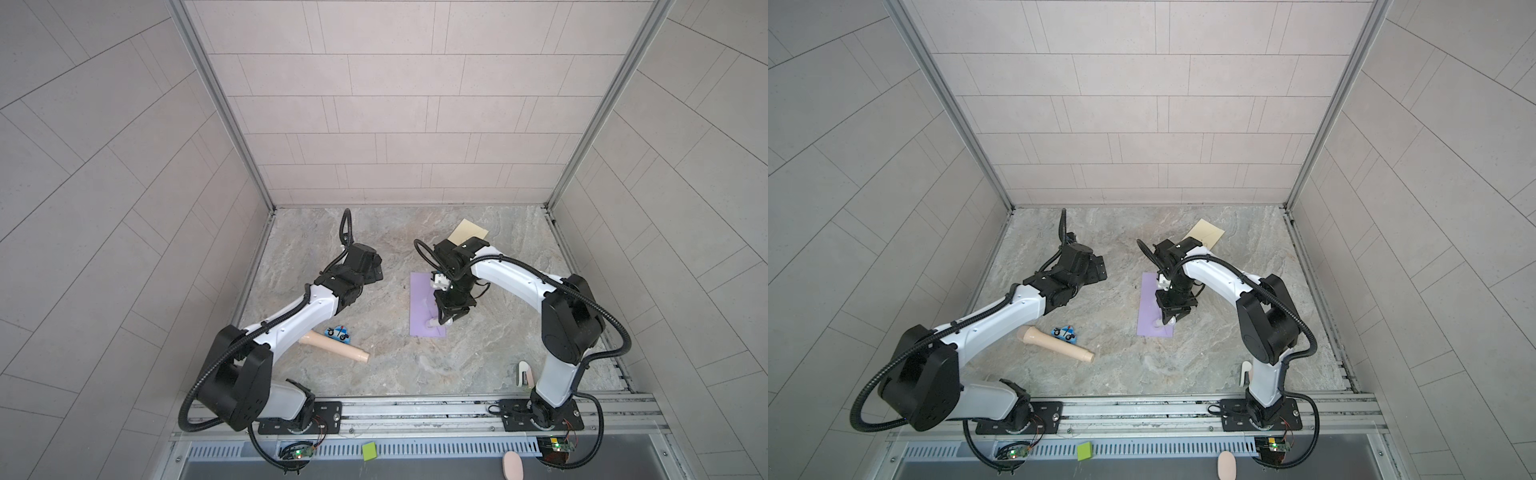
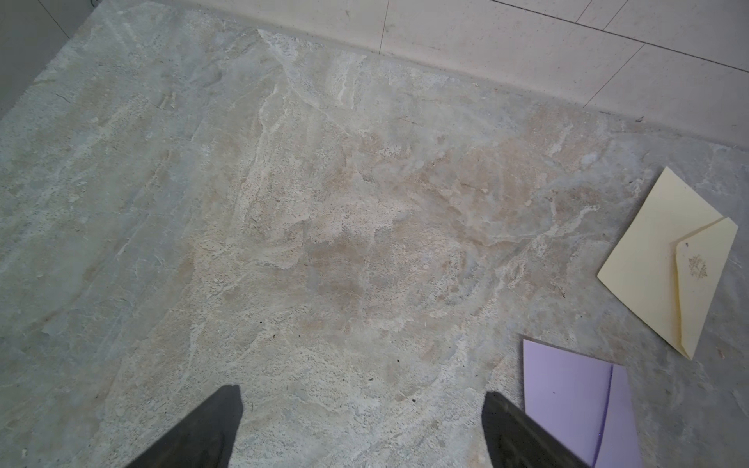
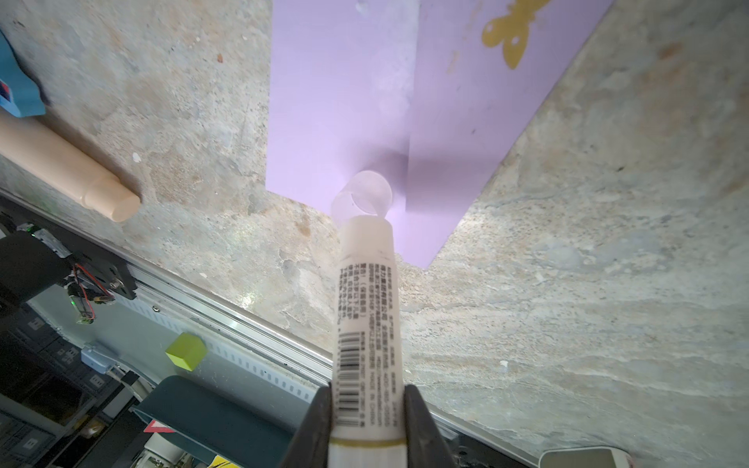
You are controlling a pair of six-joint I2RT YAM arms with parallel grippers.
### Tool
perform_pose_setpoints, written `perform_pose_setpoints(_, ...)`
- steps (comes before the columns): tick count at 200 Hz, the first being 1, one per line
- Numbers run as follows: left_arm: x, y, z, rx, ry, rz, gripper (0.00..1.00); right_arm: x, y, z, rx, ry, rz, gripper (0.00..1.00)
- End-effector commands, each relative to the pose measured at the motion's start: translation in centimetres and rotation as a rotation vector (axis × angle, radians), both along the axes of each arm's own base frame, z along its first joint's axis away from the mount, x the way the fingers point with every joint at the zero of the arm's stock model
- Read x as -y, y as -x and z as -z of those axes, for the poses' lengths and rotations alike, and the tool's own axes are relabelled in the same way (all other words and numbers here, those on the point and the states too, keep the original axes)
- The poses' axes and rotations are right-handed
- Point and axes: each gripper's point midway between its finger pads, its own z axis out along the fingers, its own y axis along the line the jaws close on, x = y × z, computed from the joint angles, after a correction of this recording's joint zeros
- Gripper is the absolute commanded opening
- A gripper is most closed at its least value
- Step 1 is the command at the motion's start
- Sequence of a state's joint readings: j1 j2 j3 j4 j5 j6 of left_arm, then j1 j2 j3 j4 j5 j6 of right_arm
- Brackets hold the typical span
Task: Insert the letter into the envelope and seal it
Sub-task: 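Lower the capped glue stick onto the purple envelope with the right gripper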
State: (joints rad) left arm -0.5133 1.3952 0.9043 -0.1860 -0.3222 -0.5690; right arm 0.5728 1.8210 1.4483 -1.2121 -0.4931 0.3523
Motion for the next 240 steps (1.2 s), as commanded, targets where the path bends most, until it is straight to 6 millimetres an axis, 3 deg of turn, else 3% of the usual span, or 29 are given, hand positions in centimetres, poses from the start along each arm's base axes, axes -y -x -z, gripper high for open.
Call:
perform_pose_setpoints(1,0.0,-0.1,-0.3,0.006,0.013,-0.009,1.0,0.1,0.7,-0.2,-0.025,0.039,-0.048,0.0)
perform_pose_setpoints(62,0.1,-0.1,-0.3,0.013,0.003,0.009,1.0,-0.9,0.0,-1.5,0.028,0.046,-0.084,0.0)
perform_pose_setpoints(150,0.4,0.1,-0.3,0.008,0.016,0.028,0.99,-1.5,0.0,-0.5,0.02,0.059,-0.086,0.0)
perform_pose_setpoints(240,1.4,-0.1,-0.2,0.007,0.039,0.075,0.99,-0.1,0.8,0.3,0.003,0.107,-0.1,0.0)
